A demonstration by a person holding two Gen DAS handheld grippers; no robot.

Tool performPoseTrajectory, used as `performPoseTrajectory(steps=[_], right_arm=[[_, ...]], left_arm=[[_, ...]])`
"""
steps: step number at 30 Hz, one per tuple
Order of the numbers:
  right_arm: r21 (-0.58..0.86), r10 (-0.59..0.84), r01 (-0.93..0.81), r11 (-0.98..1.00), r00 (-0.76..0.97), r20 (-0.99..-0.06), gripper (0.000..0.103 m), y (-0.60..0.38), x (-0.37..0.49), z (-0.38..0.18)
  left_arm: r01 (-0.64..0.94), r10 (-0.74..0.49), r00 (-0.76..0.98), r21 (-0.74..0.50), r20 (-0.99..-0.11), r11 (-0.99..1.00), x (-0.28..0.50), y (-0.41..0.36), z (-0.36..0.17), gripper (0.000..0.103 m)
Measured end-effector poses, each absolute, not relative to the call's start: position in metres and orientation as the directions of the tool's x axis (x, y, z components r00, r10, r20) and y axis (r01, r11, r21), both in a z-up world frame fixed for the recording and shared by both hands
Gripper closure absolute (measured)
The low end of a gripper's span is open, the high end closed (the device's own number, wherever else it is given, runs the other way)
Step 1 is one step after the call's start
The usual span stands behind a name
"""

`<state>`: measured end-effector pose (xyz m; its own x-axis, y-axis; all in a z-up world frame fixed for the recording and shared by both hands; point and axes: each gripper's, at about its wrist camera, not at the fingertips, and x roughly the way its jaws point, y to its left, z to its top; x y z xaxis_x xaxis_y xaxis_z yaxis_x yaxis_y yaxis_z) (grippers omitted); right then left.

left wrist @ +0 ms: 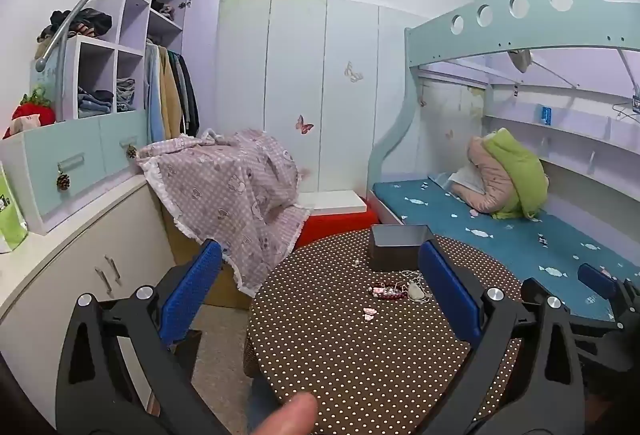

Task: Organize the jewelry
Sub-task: 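Move both tools toward the jewelry on the polka-dot table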

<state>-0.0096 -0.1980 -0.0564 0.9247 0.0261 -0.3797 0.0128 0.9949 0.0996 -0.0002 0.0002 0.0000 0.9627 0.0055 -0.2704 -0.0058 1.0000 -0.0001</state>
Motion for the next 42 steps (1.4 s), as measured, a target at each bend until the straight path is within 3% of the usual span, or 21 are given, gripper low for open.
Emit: performPoseTrajectory(steps=[16,42], right_arm=[[0.072,0.013,0.008,0.997,0.956,-0.294,0.007,-0.182,-0.027,-0.034],[0.075,-0.011,0.030,0.997,0.971,-0.238,0.008,-0.188,-0.040,-0.026]], left_arm=[[-0.064,0.058,0.982,-0.026,-0.181,0.998,-0.025,0.021,0.026,0.005],[-0.032,0.028,0.989,-0.024,-0.148,0.999,-0.032,0.007,0.027,0.005]])
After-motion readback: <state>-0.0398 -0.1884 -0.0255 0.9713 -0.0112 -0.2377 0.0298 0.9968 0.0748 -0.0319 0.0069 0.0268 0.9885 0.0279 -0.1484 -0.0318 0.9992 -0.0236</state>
